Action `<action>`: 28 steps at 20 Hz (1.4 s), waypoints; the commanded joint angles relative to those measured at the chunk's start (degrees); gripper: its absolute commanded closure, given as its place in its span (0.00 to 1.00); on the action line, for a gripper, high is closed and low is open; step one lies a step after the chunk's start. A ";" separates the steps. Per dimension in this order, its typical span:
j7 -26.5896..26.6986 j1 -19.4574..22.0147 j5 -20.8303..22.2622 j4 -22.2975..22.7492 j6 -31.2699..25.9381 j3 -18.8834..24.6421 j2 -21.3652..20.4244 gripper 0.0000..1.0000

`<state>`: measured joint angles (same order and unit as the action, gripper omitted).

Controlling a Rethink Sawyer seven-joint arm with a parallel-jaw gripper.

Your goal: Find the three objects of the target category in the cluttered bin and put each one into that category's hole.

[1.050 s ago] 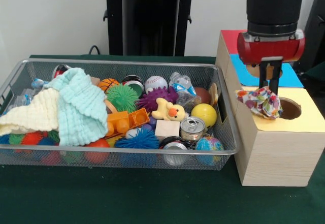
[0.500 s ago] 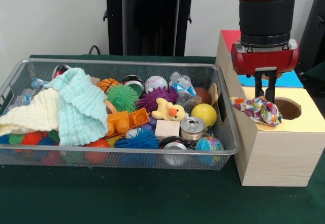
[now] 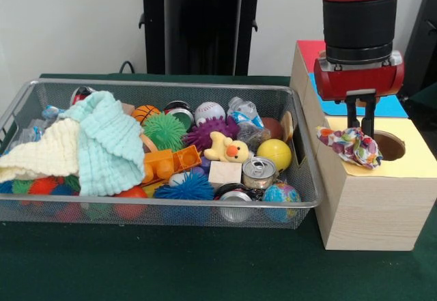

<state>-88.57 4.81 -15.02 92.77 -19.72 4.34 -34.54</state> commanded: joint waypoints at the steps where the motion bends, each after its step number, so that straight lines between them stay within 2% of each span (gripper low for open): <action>1: -9.89 0.52 -1.99 6.61 -8.06 6.03 4.09 1.00; 7: -7.57 1.83 -1.74 6.61 -8.79 8.12 5.39 1.00; 11: -9.22 2.93 -3.69 8.14 -10.01 9.27 5.06 1.00; 14: -11.04 2.56 -4.47 8.42 -10.35 8.24 5.19 1.00; 17: -9.56 2.97 -4.11 8.27 -9.75 8.72 6.22 1.00; 28: -9.64 2.25 -5.01 6.15 -7.28 8.10 9.58 1.00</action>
<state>-88.57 6.06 -19.45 94.80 -21.79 8.97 -31.64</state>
